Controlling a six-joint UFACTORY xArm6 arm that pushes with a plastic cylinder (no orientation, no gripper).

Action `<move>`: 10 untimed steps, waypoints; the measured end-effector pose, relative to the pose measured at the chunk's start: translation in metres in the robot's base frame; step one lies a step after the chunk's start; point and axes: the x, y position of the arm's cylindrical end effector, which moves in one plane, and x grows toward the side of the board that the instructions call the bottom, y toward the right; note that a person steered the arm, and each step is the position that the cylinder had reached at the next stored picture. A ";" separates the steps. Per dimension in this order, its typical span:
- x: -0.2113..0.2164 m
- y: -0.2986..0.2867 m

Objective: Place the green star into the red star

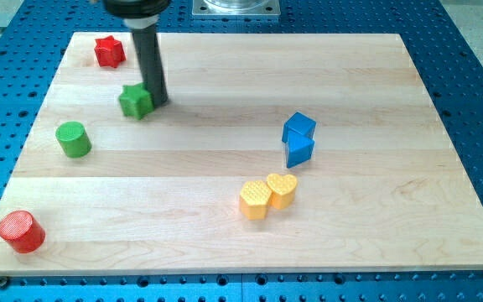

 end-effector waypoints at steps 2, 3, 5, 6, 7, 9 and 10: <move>0.020 -0.030; 0.060 0.004; 0.123 -0.037; 0.099 -0.068; 0.060 -0.072; -0.043 -0.067; -0.053 -0.066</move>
